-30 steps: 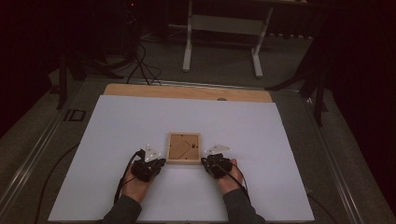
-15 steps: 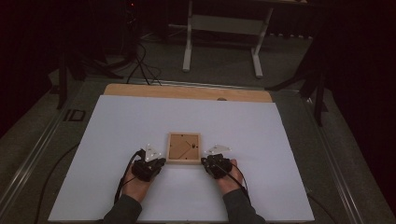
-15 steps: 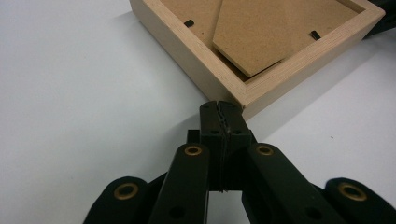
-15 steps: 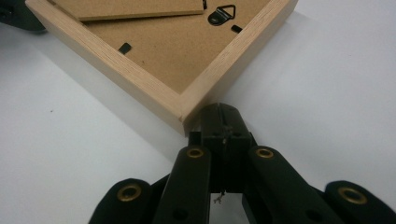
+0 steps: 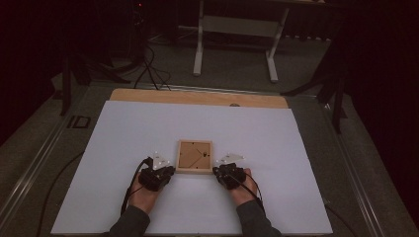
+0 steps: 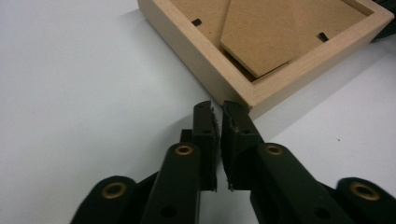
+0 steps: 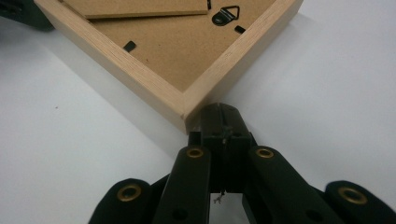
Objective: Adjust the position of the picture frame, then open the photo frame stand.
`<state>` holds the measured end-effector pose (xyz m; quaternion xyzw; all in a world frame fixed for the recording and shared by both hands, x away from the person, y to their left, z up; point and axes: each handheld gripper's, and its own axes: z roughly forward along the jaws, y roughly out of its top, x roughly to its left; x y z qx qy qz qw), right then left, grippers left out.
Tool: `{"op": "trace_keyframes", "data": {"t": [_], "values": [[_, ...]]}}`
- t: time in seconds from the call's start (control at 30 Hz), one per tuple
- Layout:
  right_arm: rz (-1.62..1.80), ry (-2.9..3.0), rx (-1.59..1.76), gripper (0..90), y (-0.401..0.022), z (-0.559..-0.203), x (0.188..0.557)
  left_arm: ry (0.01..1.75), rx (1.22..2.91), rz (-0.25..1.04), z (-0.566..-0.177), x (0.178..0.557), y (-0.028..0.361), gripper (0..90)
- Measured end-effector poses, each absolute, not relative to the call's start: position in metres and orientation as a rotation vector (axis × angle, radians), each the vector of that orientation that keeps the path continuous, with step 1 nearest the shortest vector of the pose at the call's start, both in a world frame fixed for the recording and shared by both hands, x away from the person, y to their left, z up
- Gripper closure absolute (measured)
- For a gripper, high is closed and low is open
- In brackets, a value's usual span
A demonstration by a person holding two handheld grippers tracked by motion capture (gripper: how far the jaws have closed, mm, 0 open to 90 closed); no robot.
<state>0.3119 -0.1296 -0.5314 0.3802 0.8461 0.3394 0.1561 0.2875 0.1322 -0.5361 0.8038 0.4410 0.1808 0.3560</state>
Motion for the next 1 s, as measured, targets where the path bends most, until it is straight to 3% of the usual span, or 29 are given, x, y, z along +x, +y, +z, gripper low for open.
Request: {"op": "trace_keyframes", "data": {"t": [0.43,1.0], "values": [[0.985,2.367,1.075,89.7,-0.135,-0.526,0.312,1.183,2.021,0.461,-0.534,0.29,0.139,66.3],[1.079,2.332,0.97,89.7,-0.128,-0.521,0.303,1.161,1.941,0.412,-0.519,0.289,0.143,58.5]]}}
